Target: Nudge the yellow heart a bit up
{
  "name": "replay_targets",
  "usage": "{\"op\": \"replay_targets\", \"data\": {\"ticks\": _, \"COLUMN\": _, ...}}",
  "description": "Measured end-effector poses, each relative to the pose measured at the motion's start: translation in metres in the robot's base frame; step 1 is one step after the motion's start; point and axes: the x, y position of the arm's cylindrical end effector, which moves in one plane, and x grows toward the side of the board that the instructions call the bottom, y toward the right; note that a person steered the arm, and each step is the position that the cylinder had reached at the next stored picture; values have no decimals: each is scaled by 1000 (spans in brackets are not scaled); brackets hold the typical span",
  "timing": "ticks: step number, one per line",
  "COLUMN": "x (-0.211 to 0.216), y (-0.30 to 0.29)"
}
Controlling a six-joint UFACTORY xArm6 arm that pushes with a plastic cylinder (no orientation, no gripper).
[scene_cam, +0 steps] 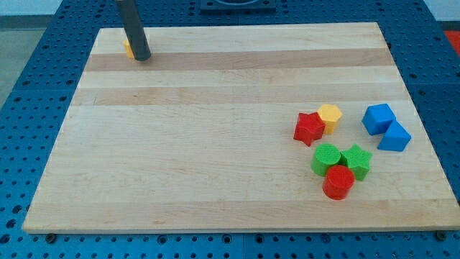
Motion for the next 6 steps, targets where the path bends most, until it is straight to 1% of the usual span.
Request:
{"op": "replay_targets", "data": {"ticks": 1, "x": -16, "y": 1}}
{"op": "replay_targets", "data": {"ticks": 3, "x": -19, "y": -3}}
{"op": "replay_targets", "data": {"ticks": 4, "x": 4, "y": -4}}
{"op": "replay_targets", "data": {"ticks": 5, "x": 11, "y": -21}}
{"op": "replay_targets", "data": {"ticks": 6, "x": 8, "y": -32}}
